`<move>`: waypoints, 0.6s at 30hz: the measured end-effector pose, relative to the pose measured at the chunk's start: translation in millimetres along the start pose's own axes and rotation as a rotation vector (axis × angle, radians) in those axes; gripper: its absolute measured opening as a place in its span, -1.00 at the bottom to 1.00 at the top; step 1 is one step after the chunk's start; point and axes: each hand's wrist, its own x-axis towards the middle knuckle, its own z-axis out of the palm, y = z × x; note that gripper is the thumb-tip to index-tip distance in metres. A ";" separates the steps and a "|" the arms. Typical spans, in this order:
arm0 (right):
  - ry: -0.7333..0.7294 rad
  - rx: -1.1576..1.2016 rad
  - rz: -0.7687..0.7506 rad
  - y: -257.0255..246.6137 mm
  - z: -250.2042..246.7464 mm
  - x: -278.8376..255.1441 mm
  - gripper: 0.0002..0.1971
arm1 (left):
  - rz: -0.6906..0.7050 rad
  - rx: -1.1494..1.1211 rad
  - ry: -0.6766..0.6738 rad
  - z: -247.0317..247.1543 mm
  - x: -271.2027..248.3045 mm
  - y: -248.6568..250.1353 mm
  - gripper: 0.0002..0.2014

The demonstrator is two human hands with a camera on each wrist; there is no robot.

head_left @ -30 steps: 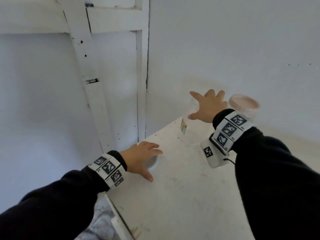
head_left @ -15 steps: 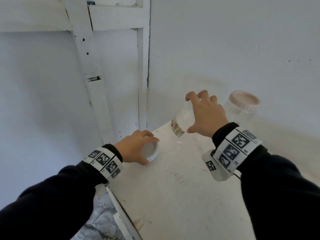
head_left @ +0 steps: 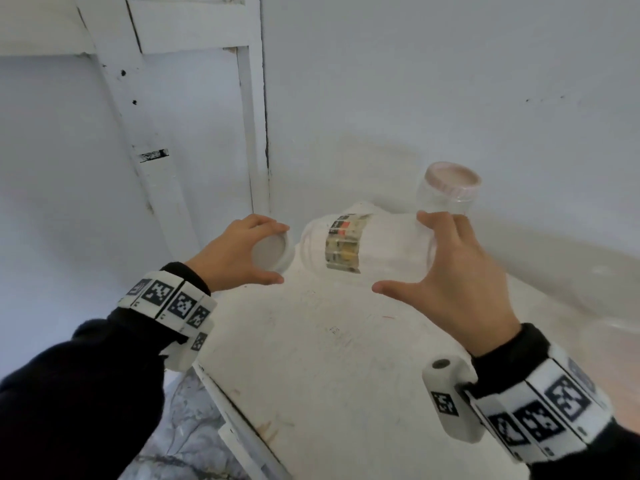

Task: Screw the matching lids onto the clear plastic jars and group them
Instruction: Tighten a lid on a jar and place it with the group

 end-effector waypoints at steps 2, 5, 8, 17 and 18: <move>0.004 0.062 0.047 9.0 -2.7 -16.5 -0.05 | 0.034 -0.024 0.015 0.5 4.1 5.7 -0.21; -0.017 0.251 0.120 28.2 -5.0 -39.1 -0.13 | 0.096 -0.059 0.021 1.6 10.2 20.9 -0.17; -0.059 0.418 0.192 48.8 -5.4 -56.9 -0.11 | 0.166 -0.149 0.059 0.0 15.6 43.1 -0.19; -0.017 0.502 0.319 82.6 -7.5 -95.9 0.02 | 0.443 -0.328 0.091 5.5 28.8 107.2 -0.22; -0.012 0.522 0.332 84.0 -6.5 -99.6 -0.01 | 0.469 -0.334 0.087 6.4 29.8 112.8 -0.22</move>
